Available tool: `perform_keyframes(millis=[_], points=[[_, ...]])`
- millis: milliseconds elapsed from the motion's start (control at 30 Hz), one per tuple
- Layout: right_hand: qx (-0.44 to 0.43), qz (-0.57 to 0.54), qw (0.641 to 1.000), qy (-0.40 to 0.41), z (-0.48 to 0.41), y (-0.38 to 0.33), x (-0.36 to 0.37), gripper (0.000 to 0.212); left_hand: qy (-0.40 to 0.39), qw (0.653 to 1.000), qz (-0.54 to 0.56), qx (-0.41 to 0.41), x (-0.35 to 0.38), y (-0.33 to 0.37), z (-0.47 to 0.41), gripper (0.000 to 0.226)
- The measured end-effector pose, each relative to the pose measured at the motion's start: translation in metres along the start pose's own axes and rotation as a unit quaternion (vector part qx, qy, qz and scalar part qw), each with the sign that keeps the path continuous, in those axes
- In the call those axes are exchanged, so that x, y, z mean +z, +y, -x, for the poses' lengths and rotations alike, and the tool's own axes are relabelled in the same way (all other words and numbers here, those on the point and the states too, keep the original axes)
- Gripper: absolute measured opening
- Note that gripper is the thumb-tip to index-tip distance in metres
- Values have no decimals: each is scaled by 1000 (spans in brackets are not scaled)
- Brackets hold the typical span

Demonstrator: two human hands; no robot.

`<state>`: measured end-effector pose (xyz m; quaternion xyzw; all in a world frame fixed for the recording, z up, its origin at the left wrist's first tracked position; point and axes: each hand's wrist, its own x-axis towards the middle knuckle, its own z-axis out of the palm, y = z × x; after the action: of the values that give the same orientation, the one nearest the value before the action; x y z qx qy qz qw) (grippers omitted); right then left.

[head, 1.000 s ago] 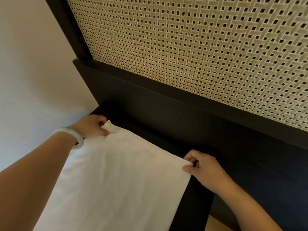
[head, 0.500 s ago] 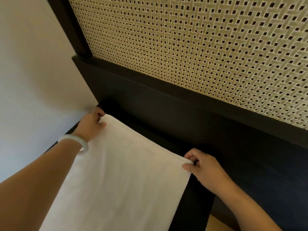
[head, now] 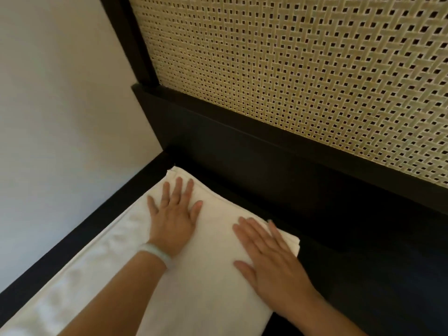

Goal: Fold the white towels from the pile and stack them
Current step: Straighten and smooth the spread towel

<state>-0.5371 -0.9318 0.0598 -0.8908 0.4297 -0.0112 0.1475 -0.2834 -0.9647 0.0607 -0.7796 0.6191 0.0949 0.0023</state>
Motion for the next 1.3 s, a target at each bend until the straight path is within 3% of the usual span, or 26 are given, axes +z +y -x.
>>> perform_keyframes(millis=[133,233,333,433,600,700,800,867,933,1000,1067,1133,1200,1300], points=[[70,16,997,-20,-2,-3,-2,75,-17,995,-26,-95,-10,-7,11,68],[93,3,995,21,-20,-17,-13,71,-9,994,-19,-106,-1,-7,31,69],[19,-19,996,81,-53,-26,-21,57,11,994,0,-112,9,-3,38,66],[-83,25,996,19,-75,-16,-12,56,18,996,6,-93,13,-10,36,64],[-66,65,996,7,-76,4,-4,57,25,997,-3,-77,1,-62,27,63],[-51,101,992,64,-79,-21,-10,61,31,997,34,-68,-12,-72,28,61],[-145,68,984,77,-96,-67,-11,60,70,997,-16,-42,-11,-55,46,58],[-240,62,969,13,-117,-77,-3,57,70,993,-29,-89,-5,-48,64,65],[-208,53,975,-59,-145,-68,-5,61,41,983,-15,-180,0,-56,82,65],[-134,97,985,-40,-172,-60,-12,63,24,966,15,-256,4,-73,100,67],[-101,123,987,2,-190,-72,-16,65,28,963,17,-267,7,-85,115,70],[-176,97,979,21,-196,-97,-9,66,48,965,8,-258,12,-90,118,77],[-264,84,960,-26,-197,-105,3,64,61,964,17,-256,16,-92,117,78],[-237,56,968,-63,-215,-82,-8,62,75,965,35,-250,16,-95,117,71]])
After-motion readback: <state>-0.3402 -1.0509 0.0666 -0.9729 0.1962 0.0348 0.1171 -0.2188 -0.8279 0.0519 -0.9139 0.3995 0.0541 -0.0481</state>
